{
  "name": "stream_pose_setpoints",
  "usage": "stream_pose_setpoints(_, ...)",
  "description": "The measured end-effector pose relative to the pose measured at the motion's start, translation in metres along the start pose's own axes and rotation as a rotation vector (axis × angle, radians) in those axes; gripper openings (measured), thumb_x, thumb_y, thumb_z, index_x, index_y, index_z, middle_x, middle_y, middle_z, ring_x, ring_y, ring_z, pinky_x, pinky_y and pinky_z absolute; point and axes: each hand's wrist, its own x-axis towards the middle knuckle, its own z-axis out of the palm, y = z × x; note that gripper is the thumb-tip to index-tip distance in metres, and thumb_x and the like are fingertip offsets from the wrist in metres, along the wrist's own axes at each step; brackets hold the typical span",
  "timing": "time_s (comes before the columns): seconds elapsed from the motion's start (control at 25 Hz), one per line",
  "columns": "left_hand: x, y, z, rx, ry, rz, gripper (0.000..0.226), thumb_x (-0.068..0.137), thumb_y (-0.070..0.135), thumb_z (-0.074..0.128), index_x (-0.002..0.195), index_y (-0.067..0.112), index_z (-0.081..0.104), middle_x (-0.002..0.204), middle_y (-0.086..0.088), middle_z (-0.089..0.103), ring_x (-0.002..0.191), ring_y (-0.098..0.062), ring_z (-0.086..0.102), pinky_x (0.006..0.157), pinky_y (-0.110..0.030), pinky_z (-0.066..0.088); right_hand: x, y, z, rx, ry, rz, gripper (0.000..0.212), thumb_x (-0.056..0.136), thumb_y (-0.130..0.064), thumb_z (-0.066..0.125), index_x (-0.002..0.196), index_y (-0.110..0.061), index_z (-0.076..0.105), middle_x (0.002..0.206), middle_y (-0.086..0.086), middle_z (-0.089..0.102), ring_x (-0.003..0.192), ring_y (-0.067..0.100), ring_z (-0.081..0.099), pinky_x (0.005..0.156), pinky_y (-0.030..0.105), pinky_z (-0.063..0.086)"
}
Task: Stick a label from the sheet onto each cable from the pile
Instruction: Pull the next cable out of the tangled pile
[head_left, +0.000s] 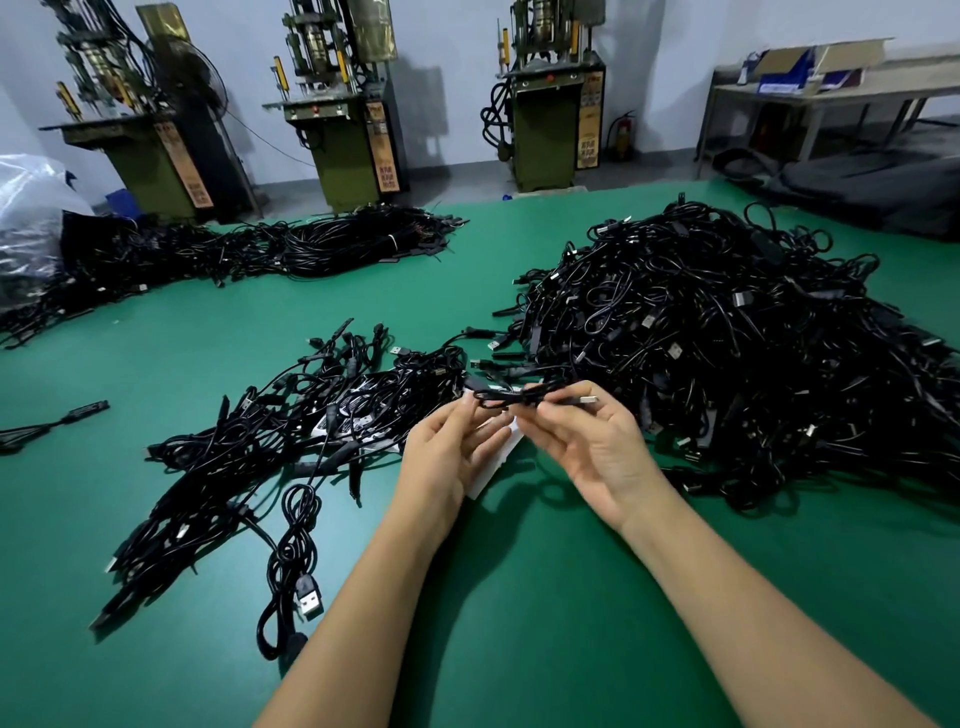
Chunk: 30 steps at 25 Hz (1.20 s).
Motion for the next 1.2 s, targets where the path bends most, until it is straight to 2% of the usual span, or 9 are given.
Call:
stream_pose_setpoints(0.24,0.004,0.012,-0.008,-0.165,0.057,-0.160,0.020,0.087,0.015,0.058,0.095,-0.002,0.067,0.089,-0.013,0.073,0.071,-0.017,0.071,0.059,-0.022,0.057,-0.007,0.007,-0.004,-0.436,-0.235,0.088,0.019,0.078,0.014,0.063,0.087,-0.003,0.058,0.104,0.020,0.070,0.098,0.033,0.069,0.088,0.039,0.056)
stream_pose_setpoints(0.4,0.003,0.015,-0.012,-0.241,-0.004,-0.210,0.023,0.073,-0.001,0.057,0.092,-0.008,0.067,0.081,-0.012,0.069,0.050,-0.005,0.057,0.045,-0.009,0.045,0.000,0.008,-0.004,-0.431,-0.091,0.143,0.029,0.086,0.021,0.040,0.081,-0.003,0.054,0.098,0.016,0.069,0.077,0.026,0.069,0.071,0.034,0.055)
stream_pose_setpoints(0.48,0.002,0.013,-0.013,-0.117,-0.047,-0.209,0.016,0.071,-0.002,0.060,0.079,-0.006,0.073,0.082,-0.014,0.070,0.047,-0.004,0.053,0.040,-0.008,0.040,0.004,0.007,-0.004,-0.391,0.014,0.122,0.021,0.095,0.005,0.042,0.087,-0.007,0.057,0.092,0.011,0.068,0.068,0.017,0.065,0.060,0.025,0.050)
stream_pose_setpoints(0.56,-0.001,0.010,-0.013,0.110,-0.106,-0.212,0.012,0.074,-0.004,0.063,0.081,-0.008,0.072,0.081,-0.015,0.071,0.046,-0.005,0.053,0.040,-0.009,0.040,0.006,0.008,-0.005,-0.438,0.024,0.072,0.012,0.095,-0.023,0.055,0.096,-0.013,0.063,0.090,0.004,0.067,0.064,0.011,0.058,0.054,0.020,0.042)
stream_pose_setpoints(0.72,-0.004,0.008,-0.012,0.321,-0.139,-0.170,0.011,0.083,-0.009,0.059,0.091,-0.013,0.067,0.076,-0.018,0.070,0.046,-0.009,0.053,0.042,-0.013,0.040,0.005,0.006,-0.007,-0.479,-0.025,0.027,0.039,0.066,-0.055,0.068,0.081,-0.020,0.074,0.068,-0.003,0.056,0.056,0.010,0.044,0.051,0.020,0.035)
stream_pose_setpoints(0.84,-0.005,0.012,-0.016,0.387,-0.017,-0.049,0.011,0.084,-0.007,0.061,0.083,-0.003,0.071,0.072,-0.020,0.065,0.043,-0.011,0.048,0.040,-0.015,0.039,0.006,-0.002,-0.010,-0.499,-0.076,0.152,0.052,0.070,-0.065,0.062,0.082,-0.015,0.073,0.054,-0.001,0.043,0.046,0.013,0.042,0.045,0.023,0.037)
stream_pose_setpoints(0.92,-0.008,0.015,-0.018,0.461,0.013,0.055,0.011,0.085,-0.006,0.061,0.084,-0.001,0.071,0.069,-0.018,0.065,0.043,-0.011,0.050,0.041,-0.015,0.042,0.006,-0.004,-0.013,-0.556,-0.138,0.218,0.039,0.078,-0.054,0.064,0.082,-0.016,0.070,0.058,0.003,0.054,0.045,0.015,0.051,0.044,0.023,0.042)
stream_pose_setpoints(1.04,-0.008,0.020,-0.020,0.501,0.032,0.110,0.014,0.085,-0.009,0.059,0.089,0.000,0.069,0.081,-0.016,0.071,0.046,-0.015,0.055,0.044,-0.019,0.045,0.006,-0.002,-0.013,-0.520,-0.131,0.203,0.002,0.090,-0.010,0.065,0.092,-0.009,0.064,0.071,0.010,0.066,0.053,0.016,0.062,0.051,0.025,0.051)
stream_pose_setpoints(1.2,-0.007,0.026,-0.027,0.642,-0.005,0.050,0.009,0.090,0.007,0.062,0.093,0.008,0.070,0.071,-0.007,0.065,0.042,-0.019,0.051,0.041,-0.022,0.042,0.009,0.006,-0.015,-0.566,-0.047,0.034,0.010,0.088,0.005,0.062,0.093,-0.003,0.063,0.074,0.010,0.070,0.059,0.013,0.063,0.057,0.021,0.052)
